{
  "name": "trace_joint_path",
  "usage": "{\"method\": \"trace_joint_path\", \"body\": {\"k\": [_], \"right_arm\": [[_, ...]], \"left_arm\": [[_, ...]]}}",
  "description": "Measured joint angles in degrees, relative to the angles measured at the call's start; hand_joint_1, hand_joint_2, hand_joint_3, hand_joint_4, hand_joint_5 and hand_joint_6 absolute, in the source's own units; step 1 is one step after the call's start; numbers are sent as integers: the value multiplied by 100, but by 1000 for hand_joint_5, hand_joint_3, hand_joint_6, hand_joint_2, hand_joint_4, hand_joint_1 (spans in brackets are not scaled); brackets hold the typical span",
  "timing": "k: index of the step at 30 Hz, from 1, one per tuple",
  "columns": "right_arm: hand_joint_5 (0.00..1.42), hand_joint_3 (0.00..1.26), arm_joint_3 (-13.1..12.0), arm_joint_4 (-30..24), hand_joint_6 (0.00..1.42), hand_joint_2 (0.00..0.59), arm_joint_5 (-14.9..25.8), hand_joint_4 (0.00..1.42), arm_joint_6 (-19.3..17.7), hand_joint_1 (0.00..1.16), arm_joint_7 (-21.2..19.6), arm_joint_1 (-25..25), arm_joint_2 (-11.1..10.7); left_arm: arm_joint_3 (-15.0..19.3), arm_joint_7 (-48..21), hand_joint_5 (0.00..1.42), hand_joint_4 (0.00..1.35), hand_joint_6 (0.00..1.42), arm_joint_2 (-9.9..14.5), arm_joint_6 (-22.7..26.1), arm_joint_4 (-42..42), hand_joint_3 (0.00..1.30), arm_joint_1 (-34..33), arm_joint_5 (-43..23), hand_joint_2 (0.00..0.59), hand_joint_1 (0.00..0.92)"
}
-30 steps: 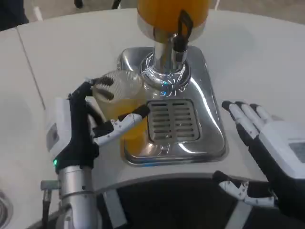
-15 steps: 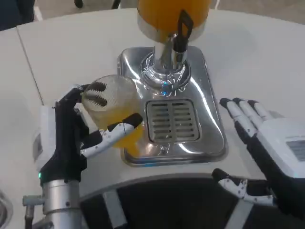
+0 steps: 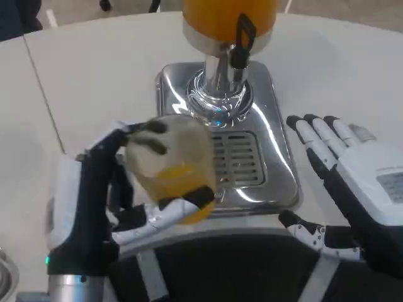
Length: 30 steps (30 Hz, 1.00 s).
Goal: Grasp the cup under the faucet to collect the drink, then remove the cup.
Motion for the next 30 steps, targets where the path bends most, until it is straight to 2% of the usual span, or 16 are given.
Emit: {"method": "trace_joint_path", "body": {"k": [4,10,15,21,25,30], "right_arm": [[0,0,-4,-278,0,383,45,0,-164,537,-185,381,5],[0,0,126,-926,0,412,122,0,-591,481,-242,1471,94],[0,0,9,-1203,0,430,127,0,-645,470,-242,1797,193],[0,0,-43,-1189,0,427,268,0,-612,471,59,1582,188],[0,0,-43,-1122,0,426,280,0,-537,472,181,1202,216],[0,0,-43,-955,0,426,358,0,-454,472,283,1112,244]], "left_arm": [[-125,-202,1347,1047,1424,10,-277,-345,1129,369,25,0,684],[-162,-486,1347,1044,1424,9,-380,-708,1129,882,28,0,684],[-252,-640,1347,1043,1424,-25,-463,-879,1129,1181,18,0,684],[-299,-758,1347,1043,1424,-62,-464,-961,1129,1539,11,0,684],[-297,-760,1344,1043,1424,-136,-464,-962,1129,1544,22,0,684],[-289,-759,1347,1043,1424,-265,-463,-964,1130,1496,162,0,684]]}}
